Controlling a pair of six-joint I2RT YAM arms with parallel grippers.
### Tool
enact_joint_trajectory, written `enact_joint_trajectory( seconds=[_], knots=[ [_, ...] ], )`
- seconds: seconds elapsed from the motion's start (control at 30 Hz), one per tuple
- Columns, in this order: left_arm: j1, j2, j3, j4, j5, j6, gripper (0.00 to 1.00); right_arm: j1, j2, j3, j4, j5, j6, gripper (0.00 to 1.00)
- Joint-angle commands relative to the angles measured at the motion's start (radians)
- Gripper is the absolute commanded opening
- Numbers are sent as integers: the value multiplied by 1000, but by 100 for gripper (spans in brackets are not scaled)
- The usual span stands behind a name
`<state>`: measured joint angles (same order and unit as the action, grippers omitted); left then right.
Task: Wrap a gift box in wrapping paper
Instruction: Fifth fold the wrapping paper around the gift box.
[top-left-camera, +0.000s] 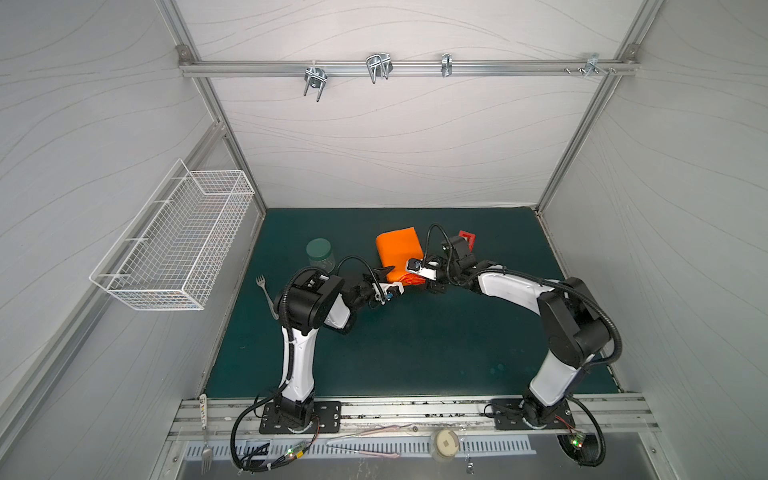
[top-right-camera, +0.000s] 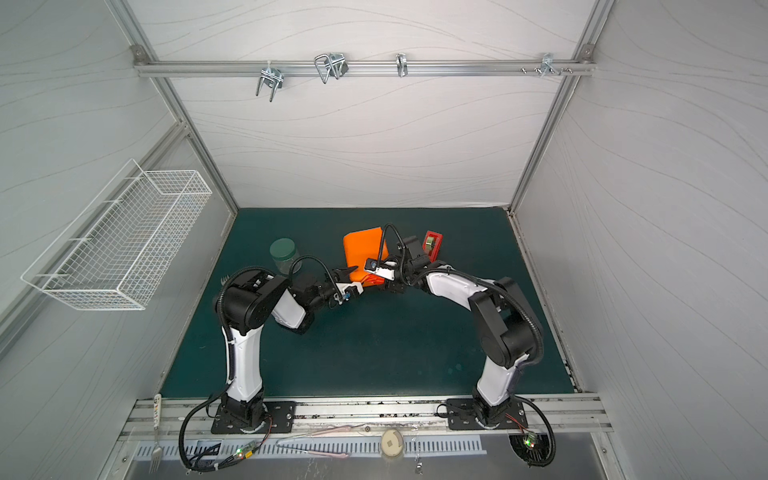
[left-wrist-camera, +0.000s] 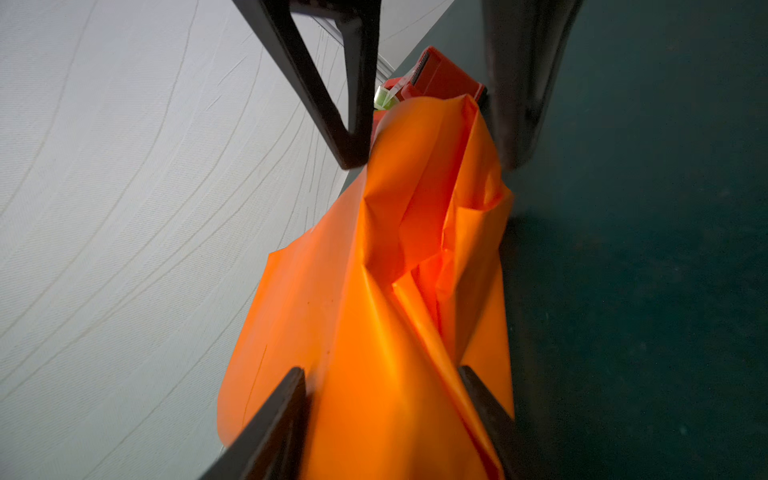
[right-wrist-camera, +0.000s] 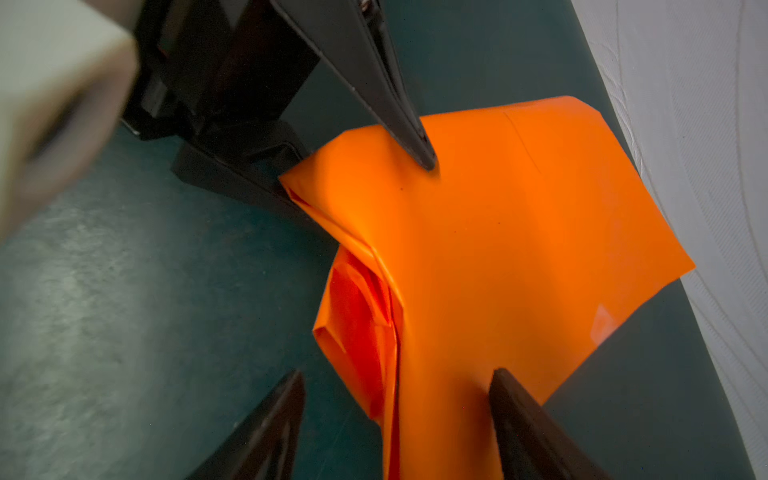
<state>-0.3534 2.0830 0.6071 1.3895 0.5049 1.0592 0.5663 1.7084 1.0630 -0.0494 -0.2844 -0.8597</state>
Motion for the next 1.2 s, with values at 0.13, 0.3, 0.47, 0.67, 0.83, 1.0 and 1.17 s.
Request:
enact_joint_trajectory(
  seconds=[0.13,0.3,0.47,0.67,0.83,1.0,1.17],
  knots=[
    [5,27,4,20,0,3,58,-132,-156,-33,-122,-166,119,78],
    [5,22,-3,20,3,-10,58,-147,-194,-67,-110,-170,112,85],
    [3,23,-1,20,10,-10,59,-20,-140,-57,-46,-50,3,90],
    [4,23,-3,20,9,-10,59,50,-10,32,-57,-17,-64,80],
    [4,24,3,19,6,-11,59,54,70,61,-36,-11,-67,76],
    [4,12,5,20,9,-27,61,45,128,78,-24,-10,-61,75],
    [2,-45,2,19,15,-106,69,27,157,66,-4,-9,-62,77]
  ],
)
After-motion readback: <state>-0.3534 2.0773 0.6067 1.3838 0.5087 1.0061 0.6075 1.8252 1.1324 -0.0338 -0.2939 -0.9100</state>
